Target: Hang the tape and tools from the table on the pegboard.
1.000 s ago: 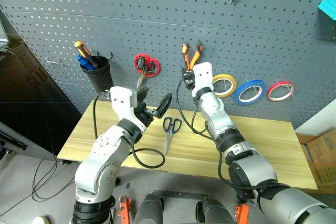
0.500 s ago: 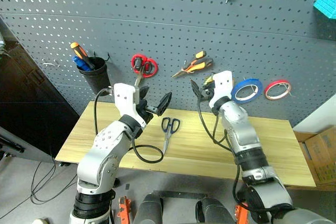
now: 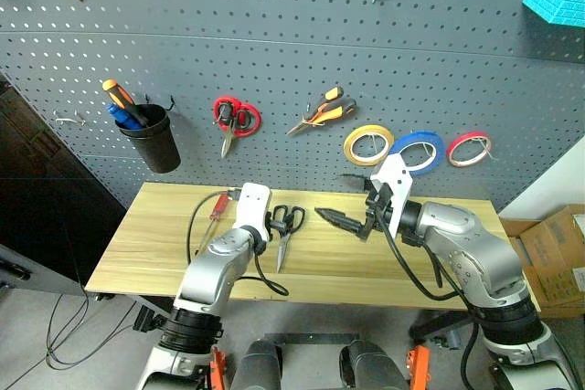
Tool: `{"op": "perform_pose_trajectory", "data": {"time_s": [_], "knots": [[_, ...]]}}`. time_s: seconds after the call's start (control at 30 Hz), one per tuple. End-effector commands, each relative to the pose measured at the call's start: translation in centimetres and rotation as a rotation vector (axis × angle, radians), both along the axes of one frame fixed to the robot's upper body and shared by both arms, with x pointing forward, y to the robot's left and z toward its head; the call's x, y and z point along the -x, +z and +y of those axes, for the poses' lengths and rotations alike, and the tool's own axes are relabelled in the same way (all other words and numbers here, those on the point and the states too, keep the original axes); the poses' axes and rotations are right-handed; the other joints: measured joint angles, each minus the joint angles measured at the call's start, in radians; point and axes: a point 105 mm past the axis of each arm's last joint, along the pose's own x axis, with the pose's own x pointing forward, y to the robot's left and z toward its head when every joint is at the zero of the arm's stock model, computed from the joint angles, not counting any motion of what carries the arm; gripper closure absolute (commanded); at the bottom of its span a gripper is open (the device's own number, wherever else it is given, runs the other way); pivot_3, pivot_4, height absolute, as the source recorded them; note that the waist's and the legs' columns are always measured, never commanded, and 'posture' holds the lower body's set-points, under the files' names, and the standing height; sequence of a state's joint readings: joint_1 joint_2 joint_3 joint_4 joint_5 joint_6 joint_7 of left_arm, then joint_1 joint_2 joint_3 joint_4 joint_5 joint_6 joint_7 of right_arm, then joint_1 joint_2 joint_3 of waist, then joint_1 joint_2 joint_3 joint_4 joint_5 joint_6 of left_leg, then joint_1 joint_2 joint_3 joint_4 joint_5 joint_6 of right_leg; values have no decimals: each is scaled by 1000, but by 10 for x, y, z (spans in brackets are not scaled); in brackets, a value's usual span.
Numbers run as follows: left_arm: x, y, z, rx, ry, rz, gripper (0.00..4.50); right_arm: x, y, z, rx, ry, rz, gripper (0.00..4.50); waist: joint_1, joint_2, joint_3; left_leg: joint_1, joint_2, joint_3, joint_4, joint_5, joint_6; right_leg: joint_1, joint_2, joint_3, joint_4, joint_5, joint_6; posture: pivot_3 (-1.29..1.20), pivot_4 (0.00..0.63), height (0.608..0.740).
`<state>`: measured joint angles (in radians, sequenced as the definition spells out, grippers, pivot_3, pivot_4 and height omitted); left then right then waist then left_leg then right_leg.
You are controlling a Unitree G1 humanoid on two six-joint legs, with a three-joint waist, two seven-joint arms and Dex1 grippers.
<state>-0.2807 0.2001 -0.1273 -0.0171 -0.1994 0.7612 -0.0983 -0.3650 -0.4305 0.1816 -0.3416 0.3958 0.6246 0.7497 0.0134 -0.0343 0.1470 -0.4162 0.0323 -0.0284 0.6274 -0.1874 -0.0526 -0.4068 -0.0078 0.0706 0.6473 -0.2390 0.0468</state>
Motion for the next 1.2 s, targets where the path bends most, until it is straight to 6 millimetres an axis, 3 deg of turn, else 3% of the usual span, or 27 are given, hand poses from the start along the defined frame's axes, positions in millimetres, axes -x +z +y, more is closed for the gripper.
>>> {"op": "perform_pose_trajectory", "data": {"time_s": [0.03,0.37,0.63,0.73,1.07,1.1,1.2], "knots": [[1,-18,-2,-65,19,53,0,3,-4,-4,72,87,-61,41,-3,1,5,0,0,0,0,0,0,0,0,0,0,0,0,38,178,740],[21,-68,7,-178,45,214,0,9,-48,-27,288,146,-68,41,-23,2,58,-1,0,0,0,0,0,-1,-1,1,0,-1,1,-11,252,740],[21,-76,2,-185,48,283,0,8,-46,-30,295,134,-78,41,-38,7,82,0,-2,0,1,0,0,0,-3,1,0,-1,2,-41,299,740],[18,-73,-2,-184,55,283,554,8,-47,-32,310,148,-79,0,-43,7,90,0,-3,-1,1,0,0,1,-4,0,0,-1,2,-41,303,740],[20,-70,-5,-177,61,279,3821,3,-51,-36,342,152,-93,0,-49,6,103,-1,-3,0,-2,-1,0,0,-4,1,-1,-3,5,-38,294,740],[21,-70,-4,-178,64,279,4010,2,-51,-37,344,151,-94,0,-49,6,104,-1,-3,0,-2,-1,0,0,-4,0,-1,-3,5,-36,289,740],[19,-68,0,-188,86,270,4005,0,-51,-37,348,145,-102,0,-50,5,104,-1,-3,0,-2,-1,0,0,-4,1,-1,-3,5,-34,277,740]]}}
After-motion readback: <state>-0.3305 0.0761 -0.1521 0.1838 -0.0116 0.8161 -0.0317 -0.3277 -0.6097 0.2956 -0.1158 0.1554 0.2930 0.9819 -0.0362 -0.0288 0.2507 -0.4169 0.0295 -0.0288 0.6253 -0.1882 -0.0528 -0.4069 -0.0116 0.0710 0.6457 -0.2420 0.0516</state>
